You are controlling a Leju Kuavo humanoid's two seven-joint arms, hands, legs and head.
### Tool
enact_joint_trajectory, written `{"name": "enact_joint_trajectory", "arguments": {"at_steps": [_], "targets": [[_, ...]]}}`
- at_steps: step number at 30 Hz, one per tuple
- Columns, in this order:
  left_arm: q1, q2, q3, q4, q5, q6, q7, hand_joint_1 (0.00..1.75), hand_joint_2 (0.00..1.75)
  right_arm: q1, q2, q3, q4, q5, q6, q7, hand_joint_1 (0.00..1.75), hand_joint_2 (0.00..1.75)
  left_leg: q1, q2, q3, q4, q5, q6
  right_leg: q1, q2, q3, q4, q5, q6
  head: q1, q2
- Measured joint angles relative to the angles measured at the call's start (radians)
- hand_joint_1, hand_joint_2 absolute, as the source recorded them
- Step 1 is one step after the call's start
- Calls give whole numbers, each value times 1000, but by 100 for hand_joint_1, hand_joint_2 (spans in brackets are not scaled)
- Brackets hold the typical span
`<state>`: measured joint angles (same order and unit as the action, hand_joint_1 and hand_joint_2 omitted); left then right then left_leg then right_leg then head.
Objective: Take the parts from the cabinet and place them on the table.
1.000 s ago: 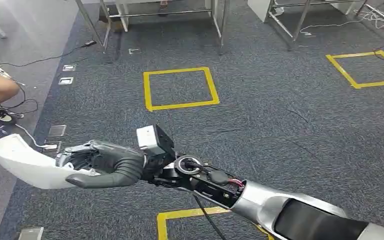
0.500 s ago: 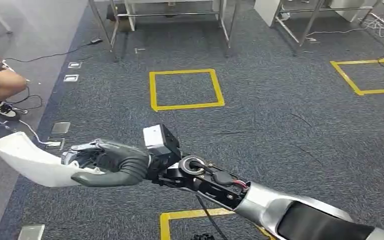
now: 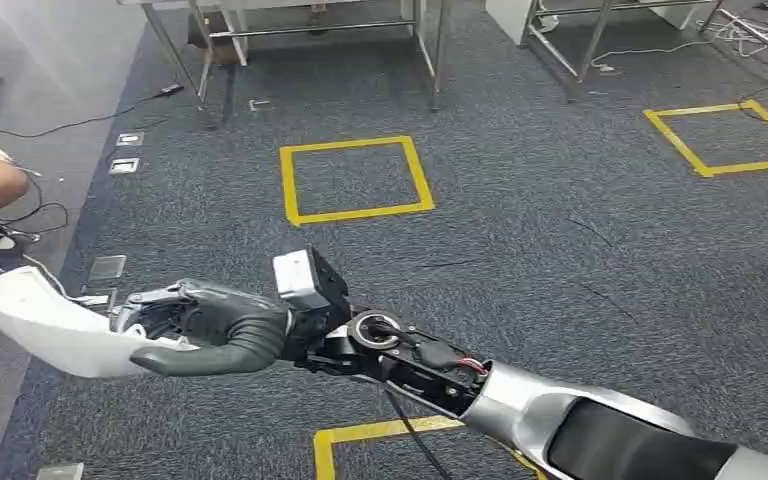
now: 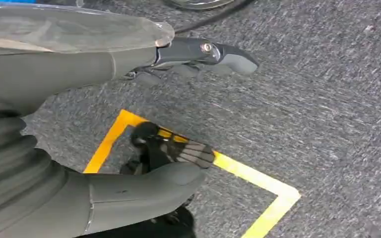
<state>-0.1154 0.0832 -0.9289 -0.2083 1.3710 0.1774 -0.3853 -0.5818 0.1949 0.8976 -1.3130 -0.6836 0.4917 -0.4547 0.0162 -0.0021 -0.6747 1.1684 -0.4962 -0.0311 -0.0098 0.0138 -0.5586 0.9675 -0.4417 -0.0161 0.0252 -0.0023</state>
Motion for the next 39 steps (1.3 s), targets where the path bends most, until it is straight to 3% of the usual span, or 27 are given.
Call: {"name": "enact_joint_trajectory", "arguments": {"at_steps": [2,3,6,8,9,11,12,13,14,17,18,21,23,24,26,27,28,29,30,32,33,34,37,38,39], "targets": [[-2,2,0,0,0,0,0,0,175,-1,0,0,0,0,-1,0,175,175,0,-5,89,-186,77,7,0,5,2,0,-3,5,-2,0],[-4,2,0,0,0,0,0,0,175,-2,0,0,0,0,-1,0,175,175,-6,-7,99,-212,68,11,10,8,-3,4,-6,11,-5,0],[-3,2,0,0,0,0,0,0,175,-2,0,0,0,0,-3,0,175,175,-10,-6,95,-206,67,25,6,9,0,-1,-4,23,4,0],[-3,-1,0,0,0,0,0,0,175,-2,0,0,-1,0,-3,0,175,175,-2,0,101,-217,73,39,4,4,-5,21,-24,35,6,0],[-3,0,0,0,0,0,0,0,175,-3,0,-1,-1,0,-3,0,175,175,-3,0,101,-217,72,47,5,-1,-28,70,-58,38,14,0],[-2,1,1,0,0,0,0,0,175,-1,0,-1,-1,-1,-3,0,175,175,-6,5,102,-217,70,52,3,-2,-111,248,-141,42,23,0],[-1,1,1,0,0,0,0,0,175,0,0,-1,0,-1,-4,1,175,175,-7,6,102,-216,69,53,3,-2,-143,314,-162,43,24,0],[-1,0,1,0,0,0,0,0,175,1,0,-1,0,-1,-4,1,175,175,-8,8,103,-216,69,54,3,-2,-157,338,-158,44,27,0],[-1,0,1,0,0,0,0,0,175,1,0,-1,0,-1,-4,1,175,175,-8,9,105,-216,68,54,3,-3,-147,313,-131,42,29,0],[-1,-1,2,0,0,-1,0,0,175,0,0,-1,-1,-1,-4,1,175,175,-9,10,119,-215,60,48,5,-19,-26,62,3,26,39,0],[-2,-2,2,0,0,-1,0,0,175,-2,0,-1,-1,-1,-4,1,175,175,-16,11,118,-210,56,43,13,-34,-8,20,-1,23,39,0],[0,-1,3,0,0,-1,0,0,175,-4,0,-1,-1,-1,-5,2,175,175,-16,22,115,-214,59,31,15,-20,-9,8,-3,17,30,0],[-1,1,4,0,0,-1,0,0,175,-4,2,-1,-2,-2,-5,3,175,175,-14,25,117,-207,47,22,2,-16,2,-9,6,4,31,0],[-2,0,4,0,0,-1,0,0,175,-6,2,-1,-3,-2,-6,3,175,175,-13,18,102,-168,20,15,2,-13,3,-11,8,1,21,0],[-3,0,4,0,-1,-1,0,0,175,-6,1,-1,-3,-2,-7,3,175,175,-7,12,22,-3,-60,3,2,-8,1,-11,8,0,5,0],[-1,0,5,0,-1,-1,0,0,175,-5,1,-1,-2,-2,-9,5,175,175,-6,11,-15,73,-85,-1,2,-5,1,-11,8,-1,4,0],[0,0,5,0,-1,-1,0,0,175,-4,1,0,-1,-2,-9,5,175,175,-4,10,-35,108,-88,-3,2,-2,1,-10,8,-1,3,0],[0,0,5,0,-1,-1,0,0,175,-3,1,0,-1,-2,-10,5,175,175,-2,10,-31,92,-66,-4,1,3,1,-10,8,-1,2,0],[0,0,5,0,0,-1,0,0,175,-3,1,0,-1,-2,-10,6,175,175,0,10,-4,33,-27,-3,1,9,2,-10,7,-1,0,0],[-1,4,5,0,0,-1,0,0,175,-3,1,0,-1,-2,-10,6,175,175,3,2,84,-155,64,0,0,17,5,-8,5,4,-1,0],[-2,4,6,0,-1,-1,0,0,175,-3,1,0,-2,-2,-10,6,175,175,4,-15,109,-211,63,3,4,20,2,-7,4,9,-2,0],[-2,4,6,0,-1,-1,0,0,175,-3,1,0,-2,-2,-12,7,175,175,-1,-12,108,-216,67,12,8,26,-1,-5,4,13,0,0],[-3,3,9,0,-1,-1,0,0,175,-3,1,0,-2,-3,-12,8,175,175,-3,-7,108,-212,65,27,6,29,1,-9,4,29,4,0],[-3,1,10,0,-1,-1,0,0,175,-3,1,-1,-2,-3,-12,8,175,175,3,-2,111,-221,69,35,5,26,-1,-4,-4,35,3,0],[-3,1,11,0,-1,-1,0,0,175,-4,1,-1,-3,-3,-12,8,175,175,1,-1,113,-223,70,39,5,9,-11,27,-28,39,7,0]]}}
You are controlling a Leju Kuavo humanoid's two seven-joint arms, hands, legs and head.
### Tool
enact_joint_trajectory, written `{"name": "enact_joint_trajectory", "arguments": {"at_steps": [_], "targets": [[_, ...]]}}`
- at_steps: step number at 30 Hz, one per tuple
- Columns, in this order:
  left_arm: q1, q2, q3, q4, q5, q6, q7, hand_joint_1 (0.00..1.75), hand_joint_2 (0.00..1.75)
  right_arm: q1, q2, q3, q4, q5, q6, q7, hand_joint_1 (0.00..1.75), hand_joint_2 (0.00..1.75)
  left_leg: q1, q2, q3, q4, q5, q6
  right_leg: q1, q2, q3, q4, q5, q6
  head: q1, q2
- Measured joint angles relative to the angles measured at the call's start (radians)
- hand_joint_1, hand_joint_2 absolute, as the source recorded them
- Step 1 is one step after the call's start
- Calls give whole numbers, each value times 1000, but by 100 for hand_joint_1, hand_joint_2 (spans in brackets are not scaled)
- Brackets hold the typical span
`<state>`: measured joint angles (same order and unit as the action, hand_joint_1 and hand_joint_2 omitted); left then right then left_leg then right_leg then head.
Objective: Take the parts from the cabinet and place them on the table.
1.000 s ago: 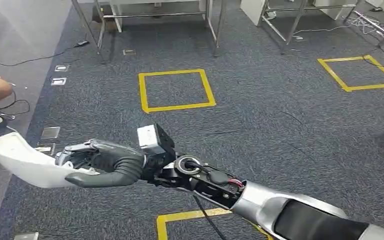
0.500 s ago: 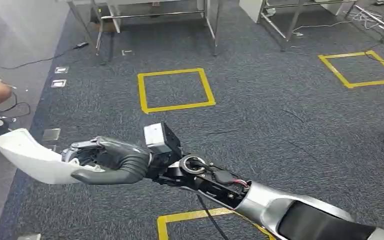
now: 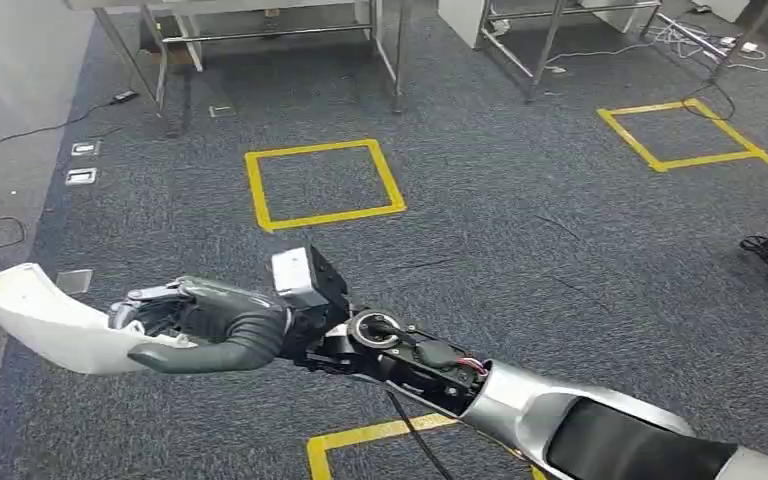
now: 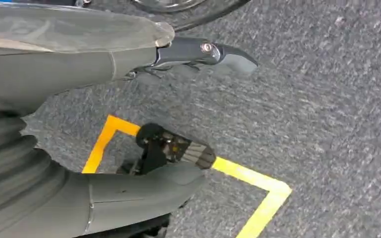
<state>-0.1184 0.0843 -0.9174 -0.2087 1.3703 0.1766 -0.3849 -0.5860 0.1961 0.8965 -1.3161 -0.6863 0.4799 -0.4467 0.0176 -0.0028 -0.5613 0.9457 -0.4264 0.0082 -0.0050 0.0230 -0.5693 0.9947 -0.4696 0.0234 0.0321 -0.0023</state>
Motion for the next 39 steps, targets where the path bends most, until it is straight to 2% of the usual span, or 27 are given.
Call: {"name": "enact_joint_trajectory", "arguments": {"at_steps": [1,2,3,4,5,6,7,8,9,10,11,12,13,17,22,27,39], "targets": [[0,0,1,0,0,0,0,0,175,-1,0,0,-1,0,0,0,175,175,-1,2,0,0,-1,8,-1,-8,-30,70,-42,3,10,0],[0,1,1,0,0,0,0,0,175,-1,0,0,-1,0,0,-1,175,175,-3,5,0,0,-2,9,-3,-11,-73,165,-88,6,14,0],[1,1,1,0,0,0,0,0,175,0,0,0,0,0,0,0,175,175,-5,8,0,1,-2,10,-3,-12,-108,240,-118,7,16,0],[2,2,1,0,0,0,0,0,175,2,-1,0,0,-3,-1,0,175,175,-6,10,0,1,-3,11,-3,-12,-138,305,-136,8,18,0],[2,1,1,0,0,0,0,0,175,4,-1,0,0,-8,-1,1,175,175,-6,11,1,1,-3,11,-3,-13,-141,309,-124,7,21,0],[2,1,1,0,0,0,0,0,175,5,-1,0,0,-11,-1,3,175,175,-7,11,3,1,-4,11,-3,-13,-119,261,-88,5,22,0],[1,1,1,0,0,0,0,0,175,4,-1,0,0,-14,-1,5,175,175,-7,11,6,2,-5,9,-3,-14,-78,179,-42,1,25,0],[1,0,1,0,-1,0,0,0,175,4,-1,0,-1,-16,-2,6,175,175,-7,11,12,2,-8,6,-2,-17,-15,49,18,-6,30,0],[1,0,1,0,-2,0,0,0,175,3,-1,0,-1,-17,-1,6,175,175,-7,11,12,2,-10,4,0,-23,10,-10,30,-12,33,0],[0,0,1,0,-2,-2,0,0,175,2,-1,0,-1,-18,-2,7,175,175,-14,10,9,8,-12,0,6,-23,21,-32,21,-12,31,0],[1,0,1,0,-2,-2,0,0,175,2,-1,0,-1,-19,-2,8,175,175,-13,11,6,5,-9,-5,5,-22,17,-29,23,-15,28,0],[1,3,1,0,-2,-2,0,0,175,3,-1,0,-1,-18,-2,9,175,175,-17,12,4,11,-14,6,2,-19,17,-35,26,-8,21,0],[1,3,2,0,-2,-3,0,0,175,4,-1,0,0,-18,-3,10,175,175,-15,14,5,8,-13,9,4,-17,17,-35,26,-9,18,0],[0,2,2,0,-2,-3,1,0,175,3,-1,0,0,-19,-3,10,175,175,-14,14,10,-2,-7,-1,6,-16,17,-35,26,-14,9,0],[1,3,2,0,-2,-5,2,0,175,3,-1,1,0,-21,-3,10,175,175,-14,14,13,-9,-4,-7,6,-16,17,-35,25,-20,4,0],[0,3,2,0,-2,-6,3,0,175,3,-1,1,0,-21,-1,10,175,175,-14,14,14,-10,-3,-10,7,-16,17,-35,25,-21,3,0],[0,3,2,0,-6,-5,2,0,175,3,-1,1,-1,-21,0,10,175,175,-15,14,13,-10,-3,-10,5,-16,19,-39,27,-22,3,0]]}}
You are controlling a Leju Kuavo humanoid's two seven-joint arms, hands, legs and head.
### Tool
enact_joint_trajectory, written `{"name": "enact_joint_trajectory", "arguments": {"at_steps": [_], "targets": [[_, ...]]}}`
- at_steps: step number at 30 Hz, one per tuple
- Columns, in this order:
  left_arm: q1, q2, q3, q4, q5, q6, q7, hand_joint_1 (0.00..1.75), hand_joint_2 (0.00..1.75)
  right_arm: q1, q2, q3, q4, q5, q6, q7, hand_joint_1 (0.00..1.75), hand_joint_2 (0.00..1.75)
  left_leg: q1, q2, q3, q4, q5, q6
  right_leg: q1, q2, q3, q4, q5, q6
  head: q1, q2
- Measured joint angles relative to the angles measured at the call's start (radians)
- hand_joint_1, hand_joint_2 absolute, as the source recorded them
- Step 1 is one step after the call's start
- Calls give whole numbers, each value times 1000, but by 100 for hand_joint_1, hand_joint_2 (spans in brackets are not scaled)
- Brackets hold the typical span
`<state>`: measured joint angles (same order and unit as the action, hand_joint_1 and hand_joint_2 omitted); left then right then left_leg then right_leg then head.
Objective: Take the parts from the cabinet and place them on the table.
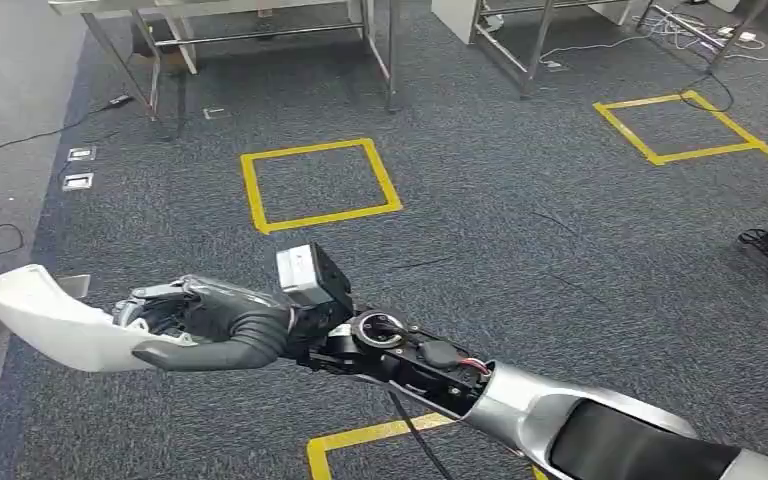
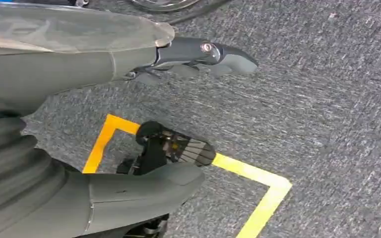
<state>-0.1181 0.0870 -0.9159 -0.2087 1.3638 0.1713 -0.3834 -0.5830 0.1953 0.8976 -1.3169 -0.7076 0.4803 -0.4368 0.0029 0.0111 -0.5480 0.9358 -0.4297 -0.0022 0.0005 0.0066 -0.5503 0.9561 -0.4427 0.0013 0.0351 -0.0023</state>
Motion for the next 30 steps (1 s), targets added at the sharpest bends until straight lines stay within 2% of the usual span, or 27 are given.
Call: {"name": "enact_joint_trajectory", "arguments": {"at_steps": [11,30], "targets": [[0,0,0,0,6,-3,-18,0,175,1,0,0,0,53,-52,-2,175,175,0,0,0,0,0,0,0,0,0,0,0,0,0,0],[0,0,0,0,11,-5,-21,0,175,20,-16,-19,-1,43,-97,-25,175,175,0,0,0,0,0,0,0,0,0,-1,0,0,0,0]]}}
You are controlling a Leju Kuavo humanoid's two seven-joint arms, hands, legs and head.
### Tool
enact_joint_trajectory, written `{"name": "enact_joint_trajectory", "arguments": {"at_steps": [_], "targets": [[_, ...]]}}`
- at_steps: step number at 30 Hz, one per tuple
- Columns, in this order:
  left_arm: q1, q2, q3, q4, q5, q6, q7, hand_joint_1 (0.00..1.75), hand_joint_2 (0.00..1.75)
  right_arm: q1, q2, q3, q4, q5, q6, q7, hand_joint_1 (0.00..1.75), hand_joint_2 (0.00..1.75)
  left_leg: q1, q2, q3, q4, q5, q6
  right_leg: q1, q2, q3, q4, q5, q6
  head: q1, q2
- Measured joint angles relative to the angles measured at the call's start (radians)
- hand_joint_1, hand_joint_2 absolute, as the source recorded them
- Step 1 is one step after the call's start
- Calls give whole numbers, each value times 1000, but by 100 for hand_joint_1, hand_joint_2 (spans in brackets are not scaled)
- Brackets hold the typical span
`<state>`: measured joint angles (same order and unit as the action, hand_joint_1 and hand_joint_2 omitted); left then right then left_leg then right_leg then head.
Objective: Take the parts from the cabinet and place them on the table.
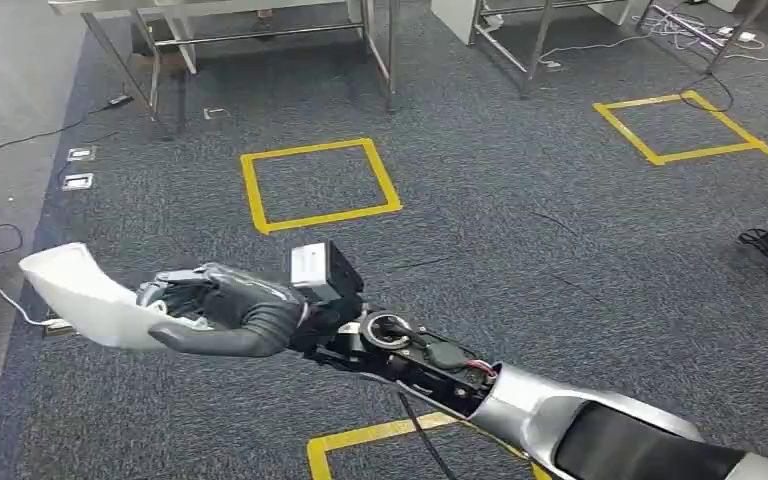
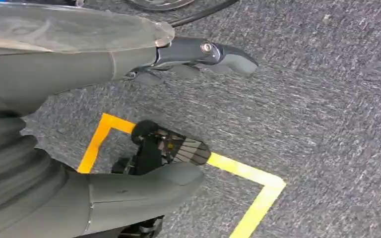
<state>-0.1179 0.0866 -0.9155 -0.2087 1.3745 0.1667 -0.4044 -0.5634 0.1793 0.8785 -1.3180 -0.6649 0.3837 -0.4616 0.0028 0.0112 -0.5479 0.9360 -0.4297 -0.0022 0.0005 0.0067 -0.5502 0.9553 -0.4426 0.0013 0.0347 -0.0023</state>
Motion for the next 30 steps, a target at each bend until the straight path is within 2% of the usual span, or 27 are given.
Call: {"name": "enact_joint_trajectory", "arguments": {"at_steps": [1,2,5,18,22,27,30], "targets": [[0,0,0,0,2,-3,0,0,175,9,-6,-9,-9,49,-53,-13,175,175,0,0,0,0,0,0,0,0,0,0,0,0,0,0],[2,0,1,0,16,-5,0,0,175,15,-17,-36,-24,138,-166,-31,175,175,0,0,0,0,0,0,0,0,0,0,0,0,0,0],[3,0,1,0,18,-5,0,0,175,17,-26,-53,-30,144,-178,-32,175,175,0,0,0,0,0,0,0,0,0,0,0,0,0,0],[6,-3,1,0,18,-5,1,0,175,21,-48,-89,-58,146,-195,-37,175,175,0,0,0,0,0,0,0,0,0,0,0,0,-2,0],[5,-5,1,0,17,-1,4,0,175,22,-56,-104,-79,97,-152,-31,175,175,0,0,0,0,0,0,0,0,0,0,0,0,-2,0],[5,-5,1,0,16,2,8,0,175,29,-70,-132,-116,-20,-61,-30,175,175,0,0,0,0,0,0,0,0,0,0,0,0,-2,0],[6,-5,1,0,18,2,8,0,175,40,-83,-156,-145,-52,-44,-31,175,175,0,0,0,0,0,0,0,0,0,0,0,0,-2,0]]}}
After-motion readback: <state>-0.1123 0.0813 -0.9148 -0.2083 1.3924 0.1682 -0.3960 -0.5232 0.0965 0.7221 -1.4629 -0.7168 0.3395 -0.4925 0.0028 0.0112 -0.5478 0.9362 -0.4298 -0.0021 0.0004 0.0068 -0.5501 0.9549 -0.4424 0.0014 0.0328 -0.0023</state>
